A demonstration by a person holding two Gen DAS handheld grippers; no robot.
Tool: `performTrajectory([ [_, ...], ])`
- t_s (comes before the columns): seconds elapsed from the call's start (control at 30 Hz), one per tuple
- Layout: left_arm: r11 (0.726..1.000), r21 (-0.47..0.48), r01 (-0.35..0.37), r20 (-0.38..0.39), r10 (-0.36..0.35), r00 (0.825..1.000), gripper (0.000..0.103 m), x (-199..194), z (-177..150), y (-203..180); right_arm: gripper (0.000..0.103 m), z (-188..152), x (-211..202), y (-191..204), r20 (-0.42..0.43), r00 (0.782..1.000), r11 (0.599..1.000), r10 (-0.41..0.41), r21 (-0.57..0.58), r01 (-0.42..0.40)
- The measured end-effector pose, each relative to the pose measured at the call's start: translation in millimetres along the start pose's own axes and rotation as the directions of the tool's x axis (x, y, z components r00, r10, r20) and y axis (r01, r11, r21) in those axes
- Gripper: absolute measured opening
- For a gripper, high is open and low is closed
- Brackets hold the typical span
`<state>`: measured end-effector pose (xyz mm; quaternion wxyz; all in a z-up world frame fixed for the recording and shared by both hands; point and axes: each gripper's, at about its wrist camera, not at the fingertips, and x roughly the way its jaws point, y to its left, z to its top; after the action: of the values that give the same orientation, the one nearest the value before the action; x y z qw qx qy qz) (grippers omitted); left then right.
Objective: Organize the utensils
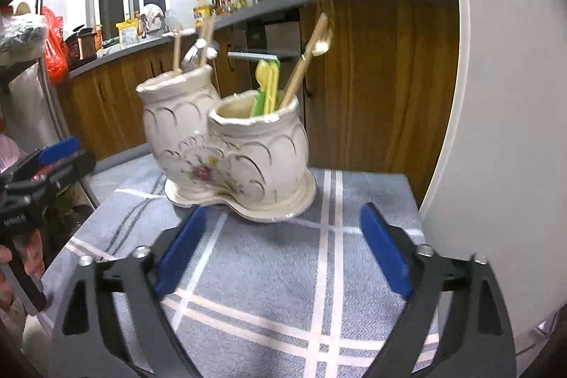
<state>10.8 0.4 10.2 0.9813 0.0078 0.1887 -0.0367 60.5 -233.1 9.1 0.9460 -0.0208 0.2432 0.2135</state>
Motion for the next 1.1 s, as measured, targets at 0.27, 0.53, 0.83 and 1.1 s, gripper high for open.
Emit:
performTrajectory([
  [0.27, 1.0, -0.014, -0.019, 0.085, 0.02, 0.996, 0.098, -17, -7, -2, 0.097, 5, -22, 22, 0.146, 0.989, 0.997, -0.027, -0.068, 0.037],
  [0.53, 0.999, 0.012, -0.03, 0.124, 0.028, 0.992, 0.098, -23, -15, -10, 0.097, -6, -29, 18, 0.207, 0.978, 1.0, -0.024, -0.01, 0.027],
  [0.83, 0.999, 0.008, -0.036, 0.133, 0.035, 0.99, 0.098, -27, -16, -12, 0.097, -9, -24, 23, 0.203, 0.978, 0.998, -0.047, -0.039, 0.055],
  [1.1, 0.999, 0.0, -0.051, 0.12, 0.051, 0.991, 0.098, -24, -16, -10, 0.097, -9, -21, 20, 0.195, 0.979, 0.998, -0.056, -0.025, 0.062],
])
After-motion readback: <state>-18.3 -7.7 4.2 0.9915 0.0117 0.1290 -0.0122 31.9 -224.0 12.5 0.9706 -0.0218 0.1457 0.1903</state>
